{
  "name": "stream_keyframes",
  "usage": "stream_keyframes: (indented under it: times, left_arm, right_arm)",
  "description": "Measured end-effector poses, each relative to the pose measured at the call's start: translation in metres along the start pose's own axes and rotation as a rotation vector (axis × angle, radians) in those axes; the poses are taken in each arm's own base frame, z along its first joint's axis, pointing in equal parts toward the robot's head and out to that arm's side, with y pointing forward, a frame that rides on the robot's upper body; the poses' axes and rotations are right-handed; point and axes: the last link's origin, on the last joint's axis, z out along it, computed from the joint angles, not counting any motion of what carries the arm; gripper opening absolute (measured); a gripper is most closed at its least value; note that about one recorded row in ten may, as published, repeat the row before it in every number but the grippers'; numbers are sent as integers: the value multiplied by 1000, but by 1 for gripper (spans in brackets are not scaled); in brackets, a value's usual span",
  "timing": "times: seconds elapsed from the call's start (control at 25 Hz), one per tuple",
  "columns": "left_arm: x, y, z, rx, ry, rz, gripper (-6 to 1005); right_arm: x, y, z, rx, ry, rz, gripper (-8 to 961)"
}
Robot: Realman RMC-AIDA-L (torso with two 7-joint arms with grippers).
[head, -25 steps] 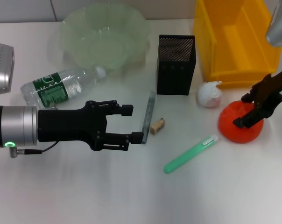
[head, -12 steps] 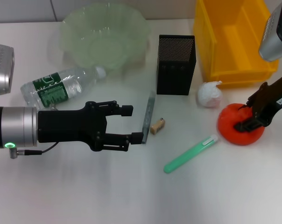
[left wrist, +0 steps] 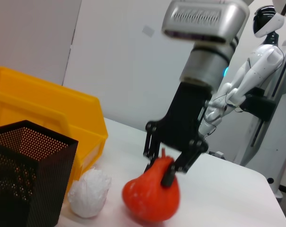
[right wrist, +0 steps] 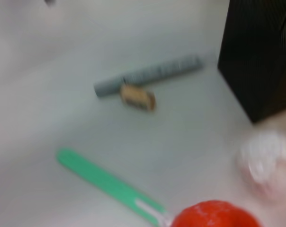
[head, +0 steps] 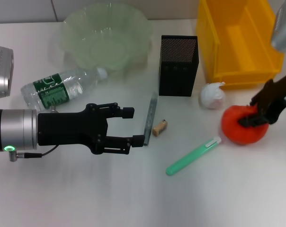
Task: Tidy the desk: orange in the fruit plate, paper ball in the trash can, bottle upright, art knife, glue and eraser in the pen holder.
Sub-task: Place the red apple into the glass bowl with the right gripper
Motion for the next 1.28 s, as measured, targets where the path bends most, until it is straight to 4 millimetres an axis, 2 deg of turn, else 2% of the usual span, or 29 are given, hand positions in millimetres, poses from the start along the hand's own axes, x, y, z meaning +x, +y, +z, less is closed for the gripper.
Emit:
stream_keyframes:
  times: [0.32, 0.36, 0.44, 0.48, 0.52, 0.56, 0.64, 0.68, 0.72, 0.84, 0.96, 1.0, 1.08, 1.24, 1.28]
  left_arm:
    - [-1, 0, -1, 3, 2, -2, 843]
    - [-1, 0, -1, 4, 3, -3, 843]
    - [-1, 0, -2, 6, 5, -6, 843]
    - [-2, 1, -3, 9, 10, -9, 843]
    - [-2, 1, -3, 9, 10, -9, 843]
    - [-2, 1, -4, 11, 13, -10, 843]
    - [-2, 1, -4, 11, 13, -10, 844]
    - [-2, 1, -4, 11, 14, -10, 844]
    - [-3, 1, -4, 12, 14, -11, 844]
    - [-3, 1, -4, 13, 15, -13, 844]
    - [-4, 2, -6, 20, 27, -15, 844]
    - [-4, 2, -6, 20, 27, -15, 843]
    - [-3, 2, -7, 25, 38, -10, 843]
    - [-3, 2, -6, 24, 43, -10, 843]
    - [-3, 3, -5, 22, 45, -7, 843]
  right_arm:
    - [-17, 7, -49, -23, -283, -39, 237]
    - [-25, 9, -56, -28, -358, -56, 229]
    - [-29, 9, -58, -27, -390, -65, 213]
    - [-40, 9, -62, -19, -470, -85, 209]
    - [-40, 9, -62, -19, -470, -85, 205]
    - [-52, 8, -62, -4, -545, -98, 201]
    - [-58, 8, -62, 3, -582, -104, 193]
    - [-73, 5, -60, 24, -661, -107, 188]
    - [-73, 5, -60, 24, -661, -107, 184]
    - [-94, 2, -52, 36, -771, -96, 172]
    - [-120, -11, -40, 104, -905, -45, 150]
    - [-120, -11, -40, 104, -905, -45, 142]
    - [-135, -19, -31, 145, -950, -3, 124]
    - [-148, -27, -21, 177, -976, 44, 90]
    - [-158, -33, -16, 202, -983, 82, 82]
